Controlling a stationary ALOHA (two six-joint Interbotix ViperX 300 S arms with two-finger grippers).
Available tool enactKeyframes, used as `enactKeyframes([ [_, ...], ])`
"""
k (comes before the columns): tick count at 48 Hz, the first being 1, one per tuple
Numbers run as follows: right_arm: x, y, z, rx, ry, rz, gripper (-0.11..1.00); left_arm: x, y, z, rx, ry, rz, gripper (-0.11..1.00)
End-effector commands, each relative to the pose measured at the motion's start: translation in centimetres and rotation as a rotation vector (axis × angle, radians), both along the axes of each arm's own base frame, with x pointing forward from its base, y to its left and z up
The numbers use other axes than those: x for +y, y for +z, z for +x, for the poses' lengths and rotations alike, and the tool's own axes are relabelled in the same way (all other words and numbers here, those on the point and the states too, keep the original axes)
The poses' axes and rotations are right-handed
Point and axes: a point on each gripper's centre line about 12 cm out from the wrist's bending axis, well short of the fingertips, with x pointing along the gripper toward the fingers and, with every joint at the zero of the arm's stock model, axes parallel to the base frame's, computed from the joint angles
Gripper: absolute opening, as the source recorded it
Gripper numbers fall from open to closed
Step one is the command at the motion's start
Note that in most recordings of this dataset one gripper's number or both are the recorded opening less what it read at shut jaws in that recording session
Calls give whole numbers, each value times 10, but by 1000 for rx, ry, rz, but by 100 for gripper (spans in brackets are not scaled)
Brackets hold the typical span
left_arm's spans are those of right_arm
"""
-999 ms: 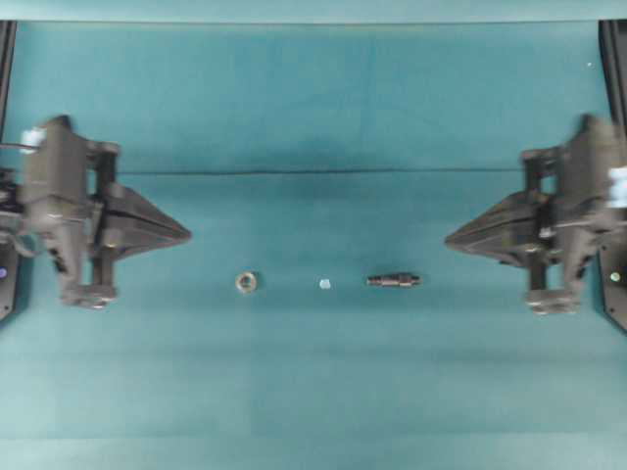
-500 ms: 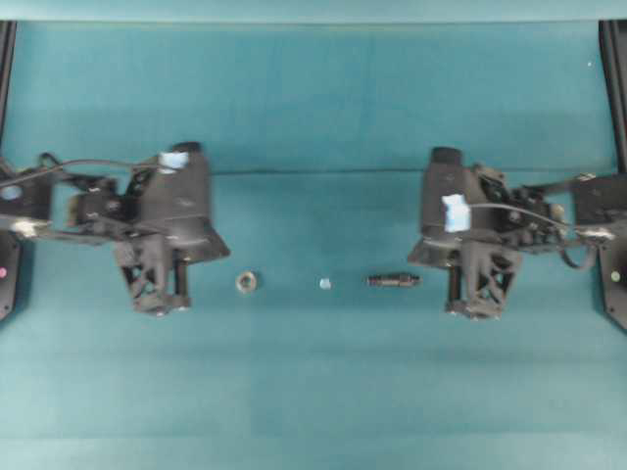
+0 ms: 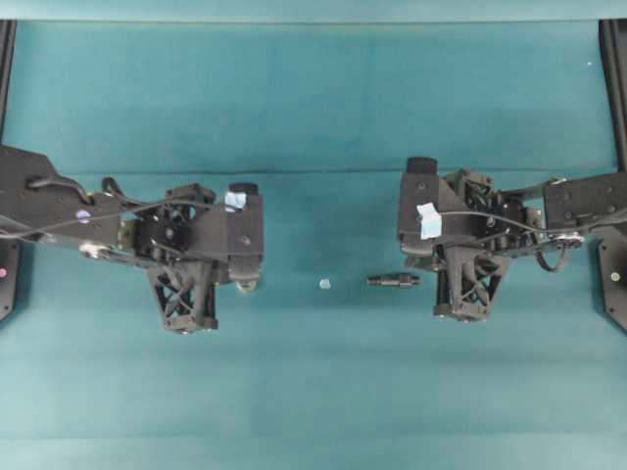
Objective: Insert the washer onto the shaft with both hands.
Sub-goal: 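Move both grippers down over the washer (left) and shaft (right), then open both grippers and lower them around the washer and shaft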
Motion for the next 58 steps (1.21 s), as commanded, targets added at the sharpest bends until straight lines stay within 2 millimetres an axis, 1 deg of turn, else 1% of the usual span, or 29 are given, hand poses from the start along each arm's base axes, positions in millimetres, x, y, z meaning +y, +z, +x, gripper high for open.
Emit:
enactKeyframes([
  [1,-1,-1,3,-9,17,-13,-10,0,5,6,-34,-4,4,2],
  [14,-1,-15,6,32,68,-41,-10,-1,-16,9,-35,8,-8,2],
  [21,-1,-22,6,59,69,-40,-10,-1,-13,12,-44,7,-7,2],
  [31,-1,-24,5,62,70,-40,-10,0,-10,17,-87,7,-7,2],
  [41,-2,-28,7,72,66,-39,-10,0,-21,14,-64,10,-8,2],
  [47,-2,-31,8,80,70,-41,-9,0,-21,14,-63,10,-10,2],
  [51,-2,-31,9,79,70,-41,-7,0,-21,13,-60,11,-8,3],
  [52,-2,-31,9,79,70,-41,-6,0,-21,13,-60,12,-10,4],
  [54,-2,-31,8,80,69,-41,-3,1,-22,12,-57,13,-9,10],
  [58,-2,-31,8,82,67,-40,8,1,-23,11,-46,14,-9,30],
])
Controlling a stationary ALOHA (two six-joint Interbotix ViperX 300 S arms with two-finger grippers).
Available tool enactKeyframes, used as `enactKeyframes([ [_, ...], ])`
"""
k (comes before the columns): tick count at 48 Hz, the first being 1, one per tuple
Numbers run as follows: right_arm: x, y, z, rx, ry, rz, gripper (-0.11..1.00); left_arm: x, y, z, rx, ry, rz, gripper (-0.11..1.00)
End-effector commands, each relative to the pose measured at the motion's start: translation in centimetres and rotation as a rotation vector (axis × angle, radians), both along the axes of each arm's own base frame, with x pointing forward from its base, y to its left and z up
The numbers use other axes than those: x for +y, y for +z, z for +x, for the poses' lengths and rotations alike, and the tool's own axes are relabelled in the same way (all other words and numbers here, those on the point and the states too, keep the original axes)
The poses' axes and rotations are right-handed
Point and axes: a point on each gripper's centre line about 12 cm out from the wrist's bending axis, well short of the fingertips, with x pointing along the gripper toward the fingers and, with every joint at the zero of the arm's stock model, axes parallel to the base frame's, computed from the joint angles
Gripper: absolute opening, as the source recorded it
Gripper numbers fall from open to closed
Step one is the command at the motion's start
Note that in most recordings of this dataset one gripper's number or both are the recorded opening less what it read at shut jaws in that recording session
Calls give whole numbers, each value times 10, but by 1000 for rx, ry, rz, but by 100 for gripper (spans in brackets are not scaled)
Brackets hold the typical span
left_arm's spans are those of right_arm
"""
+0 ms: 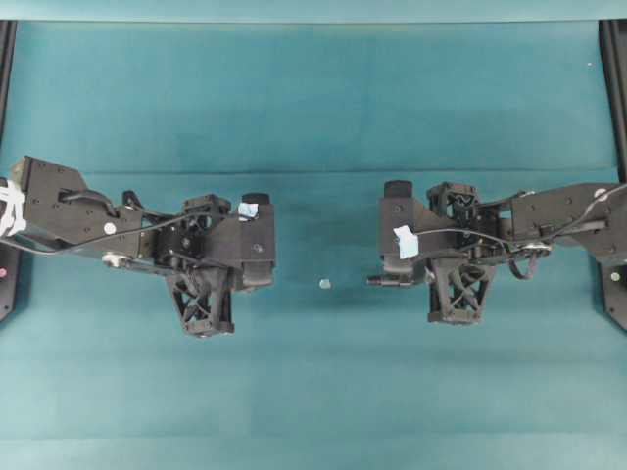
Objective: Insert the washer onto the shaft with both hands.
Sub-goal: 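Open both grippers and lower them around the washer and shaft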
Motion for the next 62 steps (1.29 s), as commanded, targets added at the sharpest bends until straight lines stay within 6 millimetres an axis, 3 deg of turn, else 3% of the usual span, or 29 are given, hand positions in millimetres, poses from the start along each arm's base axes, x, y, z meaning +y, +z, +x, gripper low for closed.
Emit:
enactKeyframes([
  [1,-1,4,4,-20,5,-4,12,2,4,2,-8,6,-1,37],
  [6,-1,3,5,-18,2,-3,39,2,3,0,6,14,-5,71],
  [10,-1,-1,6,-12,3,-4,64,2,1,-2,17,10,-2,91],
  [12,-1,-2,6,-8,4,-5,76,2,0,-3,21,5,2,96],
  [16,-1,-4,7,-6,4,-5,93,2,-5,-6,38,8,0,93],
  [39,4,-9,10,-15,18,-4,92,6,-11,-4,29,12,4,94],
  [62,6,-27,7,18,30,-6,92,5,-20,1,31,17,-2,94],
])
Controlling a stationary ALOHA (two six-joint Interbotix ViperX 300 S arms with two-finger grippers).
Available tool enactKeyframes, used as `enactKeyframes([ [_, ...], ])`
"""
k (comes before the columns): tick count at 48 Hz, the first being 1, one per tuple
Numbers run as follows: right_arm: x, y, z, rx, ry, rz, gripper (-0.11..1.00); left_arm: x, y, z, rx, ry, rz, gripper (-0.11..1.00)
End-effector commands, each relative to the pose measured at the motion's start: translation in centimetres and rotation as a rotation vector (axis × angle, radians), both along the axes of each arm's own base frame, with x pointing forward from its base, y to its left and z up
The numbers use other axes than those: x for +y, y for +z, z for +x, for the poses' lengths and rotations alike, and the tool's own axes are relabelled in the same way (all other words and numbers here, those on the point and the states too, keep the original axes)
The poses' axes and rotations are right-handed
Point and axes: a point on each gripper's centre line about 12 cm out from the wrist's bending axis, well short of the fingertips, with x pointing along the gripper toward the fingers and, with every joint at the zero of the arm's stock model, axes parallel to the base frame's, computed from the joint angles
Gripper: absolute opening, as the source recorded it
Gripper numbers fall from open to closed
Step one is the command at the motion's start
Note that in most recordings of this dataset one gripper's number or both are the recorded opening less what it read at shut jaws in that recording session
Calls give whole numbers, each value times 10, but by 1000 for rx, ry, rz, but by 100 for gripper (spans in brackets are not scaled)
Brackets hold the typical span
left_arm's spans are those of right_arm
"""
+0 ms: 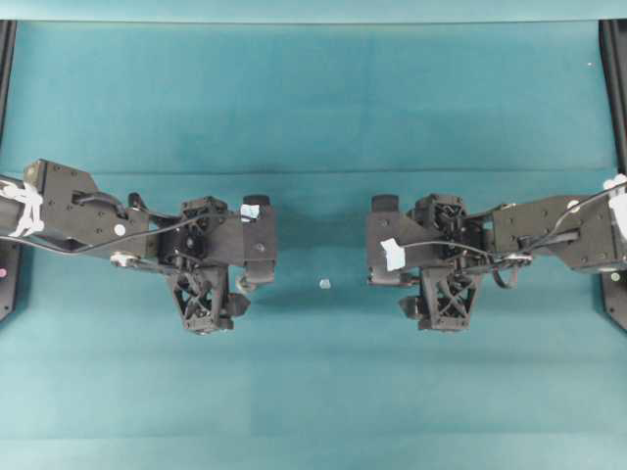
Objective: Insert the washer onto the shaft with both hands.
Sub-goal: 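Open both grippers and lower them around the washer and shaft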
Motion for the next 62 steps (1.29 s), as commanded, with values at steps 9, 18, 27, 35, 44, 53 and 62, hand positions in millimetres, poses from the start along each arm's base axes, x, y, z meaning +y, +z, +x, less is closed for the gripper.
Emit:
enactKeyframes([
  [9,1,-7,-6,-9,11,-4,92,-1,5,4,-20,-6,2,94],
  [18,1,-6,-4,-25,13,-5,92,-2,5,5,-25,-6,1,94],
  [27,0,-6,-1,-34,11,-5,91,-4,6,7,-46,-11,-1,94],
  [35,-1,-7,-2,-29,9,-5,90,-7,4,5,-40,-19,-1,94],
  [44,-2,-8,-2,-29,6,-5,90,-7,3,4,-38,-19,-1,94],
  [53,-2,-8,-2,-40,5,-5,90,-7,0,3,-29,-19,-1,94],
  [62,-3,-9,-2,-38,5,-6,90,-5,-6,2,-31,-17,1,94],
])
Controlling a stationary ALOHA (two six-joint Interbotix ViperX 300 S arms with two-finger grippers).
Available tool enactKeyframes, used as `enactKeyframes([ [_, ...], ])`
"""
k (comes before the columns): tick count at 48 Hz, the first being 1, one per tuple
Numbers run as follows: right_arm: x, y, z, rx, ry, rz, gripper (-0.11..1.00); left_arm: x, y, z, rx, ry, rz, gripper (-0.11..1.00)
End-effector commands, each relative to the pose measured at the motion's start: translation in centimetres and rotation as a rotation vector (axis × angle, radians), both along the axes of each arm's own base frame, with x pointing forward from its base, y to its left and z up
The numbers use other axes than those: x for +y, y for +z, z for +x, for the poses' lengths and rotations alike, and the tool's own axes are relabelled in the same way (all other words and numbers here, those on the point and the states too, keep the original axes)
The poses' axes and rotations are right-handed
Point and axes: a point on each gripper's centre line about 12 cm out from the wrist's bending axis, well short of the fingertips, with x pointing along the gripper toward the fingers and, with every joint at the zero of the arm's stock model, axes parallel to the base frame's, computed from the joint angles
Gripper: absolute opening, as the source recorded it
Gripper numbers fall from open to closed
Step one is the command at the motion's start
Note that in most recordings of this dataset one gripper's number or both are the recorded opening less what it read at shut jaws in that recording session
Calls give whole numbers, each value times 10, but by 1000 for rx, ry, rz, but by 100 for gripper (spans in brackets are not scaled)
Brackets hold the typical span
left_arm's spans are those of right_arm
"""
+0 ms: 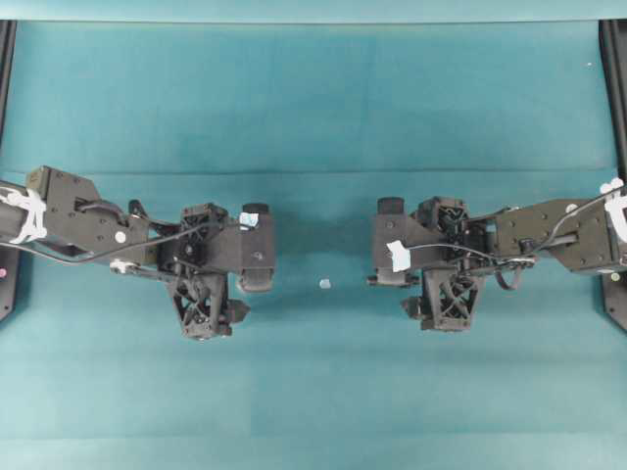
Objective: Insert the washer onto the shaft with both hands.
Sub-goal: 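Open both grippers and lower them around the washer and shaft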
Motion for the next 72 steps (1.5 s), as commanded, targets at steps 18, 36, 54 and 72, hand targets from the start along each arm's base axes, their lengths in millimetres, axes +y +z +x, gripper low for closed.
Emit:
enactKeyframes([
  [18,-1,-4,2,-12,8,-5,90,0,-3,5,-20,-2,2,94],
  [36,-1,-3,2,-20,8,-6,90,2,-3,5,-18,2,2,94],
  [54,-1,-4,2,-17,8,-6,86,3,-3,4,-17,10,-1,93],
  [72,-4,-5,0,2,-3,-5,44,3,-2,6,-28,13,-4,58],
])
